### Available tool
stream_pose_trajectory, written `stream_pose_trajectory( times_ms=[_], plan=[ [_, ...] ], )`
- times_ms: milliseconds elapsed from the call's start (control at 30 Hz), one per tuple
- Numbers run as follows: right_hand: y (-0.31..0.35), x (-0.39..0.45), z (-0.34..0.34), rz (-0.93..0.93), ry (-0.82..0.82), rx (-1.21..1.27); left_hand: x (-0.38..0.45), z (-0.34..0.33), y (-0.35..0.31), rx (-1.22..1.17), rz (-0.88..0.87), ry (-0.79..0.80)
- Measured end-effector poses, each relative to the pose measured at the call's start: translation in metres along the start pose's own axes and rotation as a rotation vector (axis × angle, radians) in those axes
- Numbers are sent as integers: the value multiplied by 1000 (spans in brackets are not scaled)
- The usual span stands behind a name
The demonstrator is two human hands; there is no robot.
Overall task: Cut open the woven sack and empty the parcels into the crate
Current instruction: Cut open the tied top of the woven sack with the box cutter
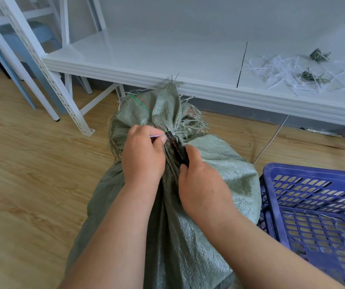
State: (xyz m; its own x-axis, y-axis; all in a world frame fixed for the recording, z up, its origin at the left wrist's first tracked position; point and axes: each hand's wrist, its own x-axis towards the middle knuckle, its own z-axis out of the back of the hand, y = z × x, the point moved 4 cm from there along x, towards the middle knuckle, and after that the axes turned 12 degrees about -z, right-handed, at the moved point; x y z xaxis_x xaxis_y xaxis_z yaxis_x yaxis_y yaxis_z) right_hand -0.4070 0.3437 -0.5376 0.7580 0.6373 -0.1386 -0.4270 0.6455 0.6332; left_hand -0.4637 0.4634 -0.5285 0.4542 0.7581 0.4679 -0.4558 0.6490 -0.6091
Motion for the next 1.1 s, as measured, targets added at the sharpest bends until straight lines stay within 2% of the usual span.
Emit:
stream_pose_trajectory(
  times_ms=[167, 1100],
  plan=[
    [2, 9, 1, -44, 0, -22, 0, -2, -2, -13, -16, 1],
    [1, 5, 0, -13, -42, -30, -1, -3, -1, -42, -7, -43]
  ],
)
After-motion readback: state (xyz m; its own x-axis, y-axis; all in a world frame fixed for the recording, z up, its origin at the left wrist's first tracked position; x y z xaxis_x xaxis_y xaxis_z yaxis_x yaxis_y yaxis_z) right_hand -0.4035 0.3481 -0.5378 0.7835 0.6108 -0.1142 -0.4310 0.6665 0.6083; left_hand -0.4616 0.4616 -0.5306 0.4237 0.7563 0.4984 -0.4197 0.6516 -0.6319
